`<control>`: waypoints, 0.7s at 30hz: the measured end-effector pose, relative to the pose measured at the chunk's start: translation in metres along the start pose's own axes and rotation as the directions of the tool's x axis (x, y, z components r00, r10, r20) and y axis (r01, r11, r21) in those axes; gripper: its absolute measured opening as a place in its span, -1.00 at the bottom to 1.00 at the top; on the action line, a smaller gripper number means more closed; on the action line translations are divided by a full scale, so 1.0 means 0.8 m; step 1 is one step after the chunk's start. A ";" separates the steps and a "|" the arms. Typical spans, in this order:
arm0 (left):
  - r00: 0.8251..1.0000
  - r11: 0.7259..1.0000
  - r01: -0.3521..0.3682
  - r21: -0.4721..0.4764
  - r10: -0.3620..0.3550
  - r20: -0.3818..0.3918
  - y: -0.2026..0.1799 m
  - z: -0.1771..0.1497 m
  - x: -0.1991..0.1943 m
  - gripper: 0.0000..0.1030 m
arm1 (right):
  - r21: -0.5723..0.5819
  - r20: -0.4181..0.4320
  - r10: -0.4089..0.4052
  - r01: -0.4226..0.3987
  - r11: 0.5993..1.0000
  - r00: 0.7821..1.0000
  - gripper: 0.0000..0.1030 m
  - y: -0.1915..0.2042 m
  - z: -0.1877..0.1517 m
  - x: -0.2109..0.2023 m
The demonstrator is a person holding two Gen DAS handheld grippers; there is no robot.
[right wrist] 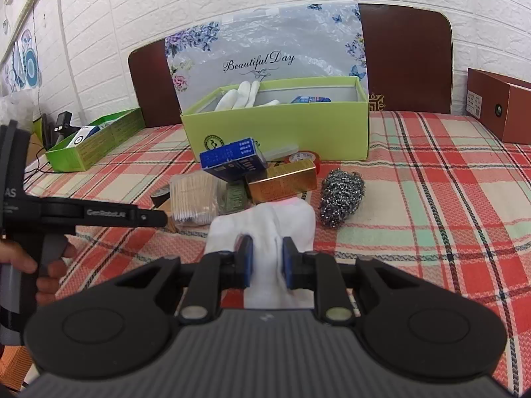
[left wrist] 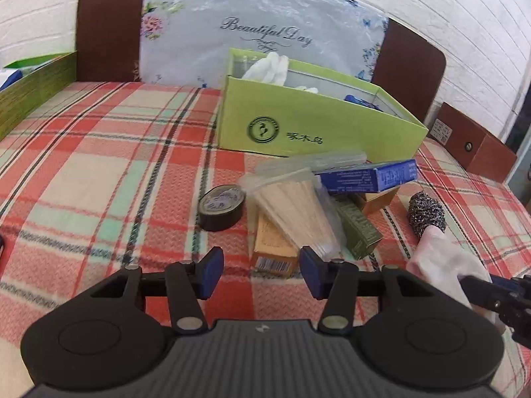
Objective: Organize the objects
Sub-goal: 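Grasp tan cardboard box with left tool while right tool grasps white glove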
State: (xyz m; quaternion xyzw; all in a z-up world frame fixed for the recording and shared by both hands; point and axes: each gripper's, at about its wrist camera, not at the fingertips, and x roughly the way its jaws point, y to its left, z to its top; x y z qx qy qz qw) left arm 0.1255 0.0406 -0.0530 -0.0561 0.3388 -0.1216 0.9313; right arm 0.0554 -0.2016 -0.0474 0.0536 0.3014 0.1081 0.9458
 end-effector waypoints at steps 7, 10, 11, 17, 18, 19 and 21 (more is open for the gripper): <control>0.999 0.999 0.035 -0.008 -0.036 -0.023 -0.002 0.007 0.023 -0.33 | 0.009 -0.012 -0.006 0.006 1.000 1.000 -0.65 0.003 -0.007 -0.004; 0.998 0.999 0.044 -0.013 -0.045 -0.038 0.001 0.000 0.006 -0.34 | 0.008 -0.015 -0.006 0.007 1.000 1.000 -0.65 0.003 -0.007 -0.005; 0.998 0.999 0.047 -0.010 -0.048 -0.040 0.002 -0.004 -0.003 -0.34 | 0.007 -0.018 -0.006 0.007 1.000 1.000 -0.65 0.003 -0.007 -0.005; 0.996 0.998 0.056 0.031 -0.054 -0.078 0.007 -0.043 -0.068 -0.34 | 0.001 -0.051 0.017 -0.017 1.000 0.999 -0.64 0.008 -0.017 -0.001; 0.995 0.998 0.054 0.034 -0.051 -0.080 0.007 -0.047 -0.075 -0.34 | -0.005 -0.059 0.020 -0.020 1.000 0.998 -0.63 0.010 -0.018 0.000; 0.996 0.998 0.049 0.034 -0.046 -0.078 0.008 -0.051 -0.079 -0.34 | -0.008 -0.062 0.020 -0.021 1.000 0.998 -0.60 0.012 -0.021 0.001; 0.997 0.998 0.044 0.037 -0.041 -0.071 0.008 -0.051 -0.077 -0.30 | -0.008 -0.070 0.023 -0.023 1.000 0.997 -0.57 0.014 -0.024 0.003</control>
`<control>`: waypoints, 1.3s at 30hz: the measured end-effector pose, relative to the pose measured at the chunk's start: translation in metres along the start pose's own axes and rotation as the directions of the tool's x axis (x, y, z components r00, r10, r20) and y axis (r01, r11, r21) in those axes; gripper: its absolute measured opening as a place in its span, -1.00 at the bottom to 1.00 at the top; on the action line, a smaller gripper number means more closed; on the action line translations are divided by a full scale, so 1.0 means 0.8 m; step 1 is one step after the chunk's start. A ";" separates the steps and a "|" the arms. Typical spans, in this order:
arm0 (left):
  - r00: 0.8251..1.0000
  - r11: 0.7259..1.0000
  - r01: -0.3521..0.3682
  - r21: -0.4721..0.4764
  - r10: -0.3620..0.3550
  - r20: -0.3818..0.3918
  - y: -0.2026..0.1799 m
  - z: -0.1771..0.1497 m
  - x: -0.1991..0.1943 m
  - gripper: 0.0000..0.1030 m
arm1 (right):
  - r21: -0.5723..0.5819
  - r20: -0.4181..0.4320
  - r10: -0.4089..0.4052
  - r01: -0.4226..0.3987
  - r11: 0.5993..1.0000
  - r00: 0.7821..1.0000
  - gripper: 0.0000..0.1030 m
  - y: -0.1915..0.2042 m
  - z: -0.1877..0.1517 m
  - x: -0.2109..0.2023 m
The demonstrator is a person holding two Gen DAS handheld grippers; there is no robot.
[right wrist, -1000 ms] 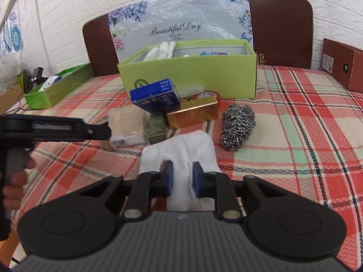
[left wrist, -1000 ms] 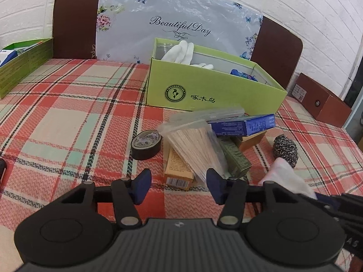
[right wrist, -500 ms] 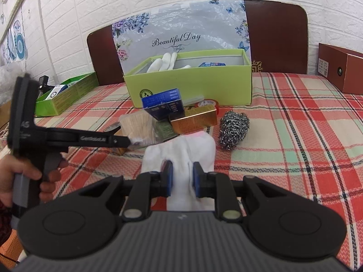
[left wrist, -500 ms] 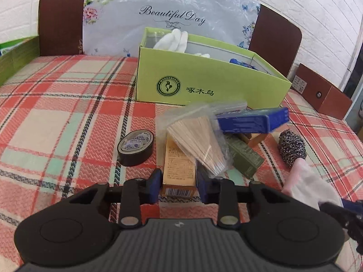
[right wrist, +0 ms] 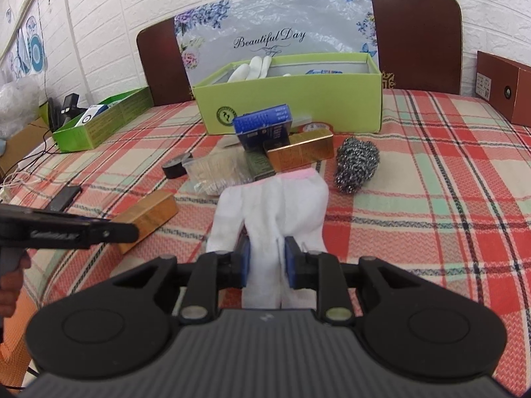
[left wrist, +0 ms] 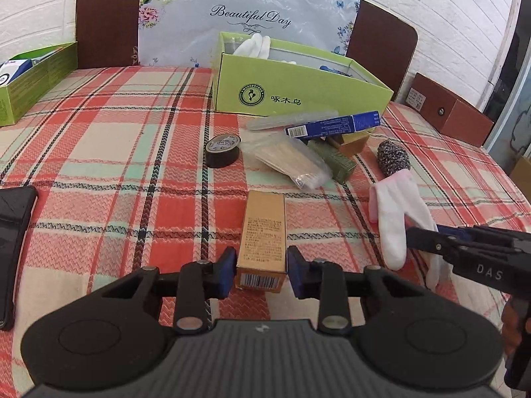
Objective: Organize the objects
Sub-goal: 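Grasp tan cardboard box with left tool while right tool grasps white glove, then carry tan box and white glove into the lime-green box, open both tools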
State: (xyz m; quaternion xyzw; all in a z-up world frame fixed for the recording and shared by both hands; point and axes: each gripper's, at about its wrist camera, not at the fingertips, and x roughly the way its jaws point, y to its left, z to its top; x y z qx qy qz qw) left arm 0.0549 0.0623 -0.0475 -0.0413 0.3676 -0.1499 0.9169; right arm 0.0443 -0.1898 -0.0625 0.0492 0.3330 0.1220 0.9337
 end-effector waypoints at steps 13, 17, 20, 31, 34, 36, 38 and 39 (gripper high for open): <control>1.000 1.000 -0.008 -0.028 0.008 0.005 -0.005 0.011 0.021 -0.12 | 0.004 -0.001 -0.023 0.023 1.000 1.000 -0.31 0.003 0.000 0.005; 1.000 1.000 -0.002 -0.021 0.002 0.002 -0.004 0.010 0.019 -0.33 | -0.013 -0.016 -0.011 0.011 1.000 1.000 -0.77 0.009 -0.002 0.004; 0.999 0.999 0.029 -0.032 -0.028 0.016 -0.006 0.015 0.009 -0.33 | -0.025 0.023 -0.011 0.011 1.000 1.000 -0.84 0.012 0.001 -0.009; 0.977 0.994 0.111 0.004 -0.110 0.181 -0.025 0.071 -0.045 -0.33 | -0.067 0.261 0.010 0.008 0.998 0.965 -0.85 0.016 0.053 -0.082; 0.966 0.992 0.126 0.012 -0.125 0.225 -0.029 0.094 -0.050 -0.33 | -0.080 0.318 0.011 0.016 0.997 0.948 -0.85 0.010 0.078 -0.092; 0.960 0.992 0.120 0.033 -0.125 0.252 -0.036 0.110 -0.050 -0.33 | -0.095 0.347 0.002 0.032 0.995 0.938 -0.85 0.007 0.094 -0.094; 0.953 0.992 0.114 0.048 -0.122 0.276 -0.041 0.128 -0.047 -0.33 | -0.112 0.373 -0.011 0.057 0.992 0.928 -0.85 0.004 0.111 -0.091; 0.950 0.992 0.116 0.050 -0.125 0.285 -0.043 0.138 -0.044 -0.33 | -0.118 0.384 -0.018 0.068 0.991 0.923 -0.85 0.002 0.119 -0.088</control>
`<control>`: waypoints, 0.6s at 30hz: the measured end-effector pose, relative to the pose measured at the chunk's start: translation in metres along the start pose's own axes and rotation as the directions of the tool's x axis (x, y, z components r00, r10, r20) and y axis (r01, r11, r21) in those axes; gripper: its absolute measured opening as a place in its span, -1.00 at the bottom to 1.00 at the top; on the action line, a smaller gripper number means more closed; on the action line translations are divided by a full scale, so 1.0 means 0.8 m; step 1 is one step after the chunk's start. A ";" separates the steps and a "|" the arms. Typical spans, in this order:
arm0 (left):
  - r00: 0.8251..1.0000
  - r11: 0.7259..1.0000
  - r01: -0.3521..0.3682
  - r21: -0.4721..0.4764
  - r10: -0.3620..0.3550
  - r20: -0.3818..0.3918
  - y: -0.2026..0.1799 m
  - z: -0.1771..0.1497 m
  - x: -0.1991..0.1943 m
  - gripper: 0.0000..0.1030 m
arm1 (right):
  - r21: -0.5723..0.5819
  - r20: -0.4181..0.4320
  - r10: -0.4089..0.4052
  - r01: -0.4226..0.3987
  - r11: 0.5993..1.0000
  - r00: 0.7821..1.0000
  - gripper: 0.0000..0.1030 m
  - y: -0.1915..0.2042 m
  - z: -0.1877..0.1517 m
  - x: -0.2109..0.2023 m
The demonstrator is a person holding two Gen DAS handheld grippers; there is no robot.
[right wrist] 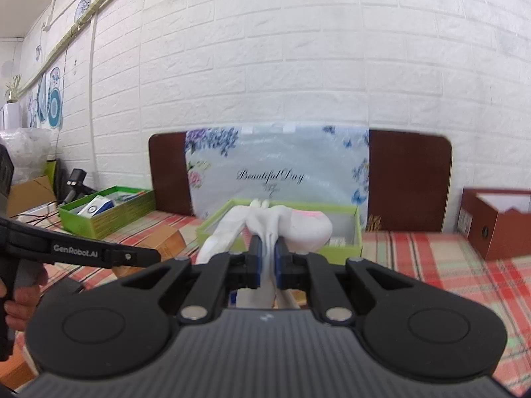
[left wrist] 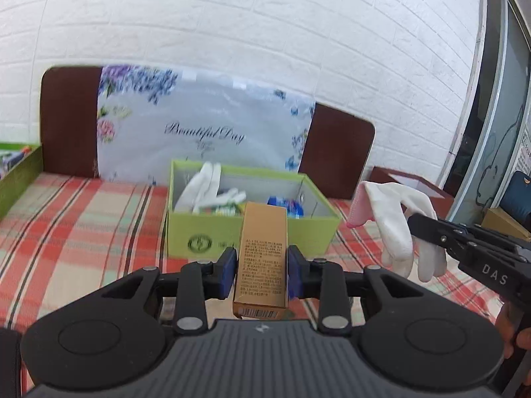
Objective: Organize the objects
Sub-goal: 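Carry tan box and white glove into the lime-green box, open both tools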
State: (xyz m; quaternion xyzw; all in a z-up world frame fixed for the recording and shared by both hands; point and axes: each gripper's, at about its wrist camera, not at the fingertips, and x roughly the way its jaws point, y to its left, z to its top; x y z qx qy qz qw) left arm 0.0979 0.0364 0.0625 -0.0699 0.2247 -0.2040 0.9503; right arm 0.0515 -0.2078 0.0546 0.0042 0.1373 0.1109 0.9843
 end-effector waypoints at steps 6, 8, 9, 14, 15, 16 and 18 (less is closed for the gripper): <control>0.999 1.000 0.019 -0.009 -0.019 0.043 -0.011 0.054 0.045 -0.33 | -0.034 0.049 -0.049 0.051 0.998 0.998 -0.85 -0.015 0.038 0.048; 0.999 1.000 0.013 -0.006 -0.013 0.051 -0.015 0.071 0.067 -0.33 | -0.036 0.060 -0.060 0.062 0.997 0.996 -0.85 -0.022 0.047 0.070; 0.998 1.000 0.015 -0.007 -0.015 0.054 -0.015 0.079 0.077 -0.33 | -0.034 0.059 -0.065 0.067 0.997 0.996 -0.85 -0.025 0.052 0.081; 0.999 1.000 -0.002 -0.025 0.003 0.043 -0.014 0.106 0.134 -0.33 | -0.050 0.056 -0.073 0.076 0.996 0.996 -0.85 -0.040 0.062 0.139; 0.999 1.000 -0.010 -0.028 0.011 0.039 -0.013 0.109 0.145 -0.33 | -0.052 0.050 -0.073 0.076 0.996 0.996 -0.85 -0.042 0.061 0.150; 0.999 0.999 -0.015 -0.036 0.016 0.036 -0.010 0.111 0.156 -0.33 | -0.053 0.041 -0.075 0.077 0.996 0.996 -0.85 -0.044 0.059 0.162; 1.000 0.998 -0.016 -0.056 0.017 0.021 -0.003 0.114 0.178 -0.33 | -0.054 0.020 -0.069 0.069 0.996 0.997 -0.85 -0.050 0.053 0.184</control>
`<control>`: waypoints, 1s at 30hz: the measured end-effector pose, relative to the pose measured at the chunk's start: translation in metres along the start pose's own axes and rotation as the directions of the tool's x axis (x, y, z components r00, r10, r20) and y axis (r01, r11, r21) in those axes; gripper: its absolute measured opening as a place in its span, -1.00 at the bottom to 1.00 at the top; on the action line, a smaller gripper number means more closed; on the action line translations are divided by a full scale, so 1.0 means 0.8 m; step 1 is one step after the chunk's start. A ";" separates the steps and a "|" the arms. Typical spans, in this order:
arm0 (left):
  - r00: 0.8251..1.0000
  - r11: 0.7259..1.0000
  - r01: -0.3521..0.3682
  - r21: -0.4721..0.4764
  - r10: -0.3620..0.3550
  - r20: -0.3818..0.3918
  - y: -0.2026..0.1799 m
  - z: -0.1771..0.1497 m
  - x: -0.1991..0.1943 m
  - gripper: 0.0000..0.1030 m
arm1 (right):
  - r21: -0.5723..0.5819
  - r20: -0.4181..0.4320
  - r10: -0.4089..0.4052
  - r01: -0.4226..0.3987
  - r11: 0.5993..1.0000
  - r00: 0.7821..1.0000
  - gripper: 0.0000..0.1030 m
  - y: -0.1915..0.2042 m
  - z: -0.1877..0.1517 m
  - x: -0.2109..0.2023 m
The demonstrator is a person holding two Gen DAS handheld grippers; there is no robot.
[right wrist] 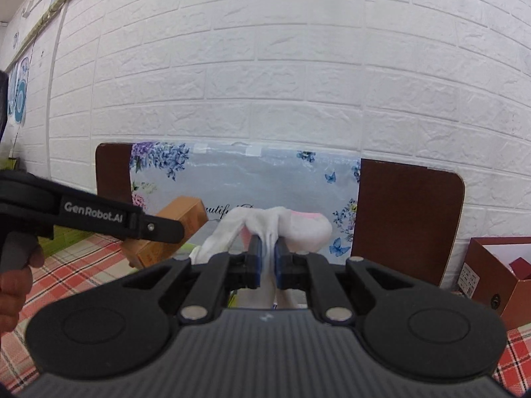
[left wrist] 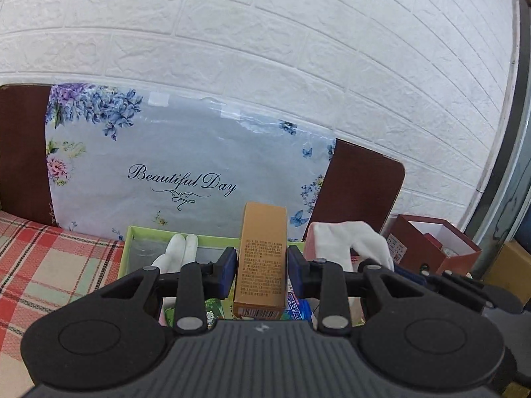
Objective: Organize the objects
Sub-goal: 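Carry tan box and white glove into the lime-green box, open both tools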
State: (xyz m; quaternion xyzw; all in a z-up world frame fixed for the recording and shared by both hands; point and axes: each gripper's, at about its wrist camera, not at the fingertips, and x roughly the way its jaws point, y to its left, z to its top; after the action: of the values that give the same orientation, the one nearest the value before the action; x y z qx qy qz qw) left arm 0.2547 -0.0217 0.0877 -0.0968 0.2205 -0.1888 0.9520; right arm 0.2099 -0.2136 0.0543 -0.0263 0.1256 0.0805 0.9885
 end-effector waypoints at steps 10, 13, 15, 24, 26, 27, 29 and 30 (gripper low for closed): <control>0.997 0.997 -0.069 -0.021 0.069 -0.019 0.029 -0.033 0.064 0.39 | 0.020 -0.170 -0.017 0.021 1.000 0.985 0.01 -0.023 -0.054 0.105; 0.998 0.998 -0.062 0.001 0.062 -0.027 0.033 -0.042 0.054 0.48 | 0.013 -0.128 -0.051 0.053 0.999 0.990 0.70 -0.023 -0.069 0.092; 0.996 0.997 -0.075 0.023 0.075 -0.036 0.032 -0.046 0.046 0.49 | 0.023 -0.097 -0.065 0.068 0.997 0.993 1.00 -0.023 -0.074 0.079; 0.996 0.997 -0.078 -0.011 0.077 -0.049 0.021 -0.054 -0.040 0.53 | 0.022 -0.035 -0.059 0.059 0.998 0.998 1.00 -0.012 -0.048 0.005; 0.995 0.995 -0.097 -0.017 0.096 -0.028 0.020 -0.061 -0.066 0.57 | 0.011 -0.015 -0.051 0.051 0.999 0.999 1.00 -0.005 -0.042 -0.020; 0.994 0.994 -0.106 -0.019 0.105 -0.018 0.019 -0.067 -0.078 0.58 | 0.007 -0.007 -0.049 0.049 0.999 0.999 1.00 -0.002 -0.041 -0.032; 0.993 0.993 -0.120 -0.018 0.120 -0.015 0.018 -0.081 -0.101 0.59 | 0.004 0.000 -0.041 0.041 0.999 0.999 1.00 0.005 -0.041 -0.057; 0.992 0.992 -0.124 -0.016 0.124 -0.021 0.017 -0.090 -0.109 0.59 | 0.004 -0.003 -0.034 0.034 0.999 0.999 1.00 0.008 -0.043 -0.068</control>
State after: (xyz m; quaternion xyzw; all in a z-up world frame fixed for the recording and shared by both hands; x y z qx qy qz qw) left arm 0.1535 0.0190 0.0540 -0.0893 0.2374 -0.1283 0.9588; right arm 0.1483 -0.2181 0.0346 -0.0264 0.1266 0.0633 0.9896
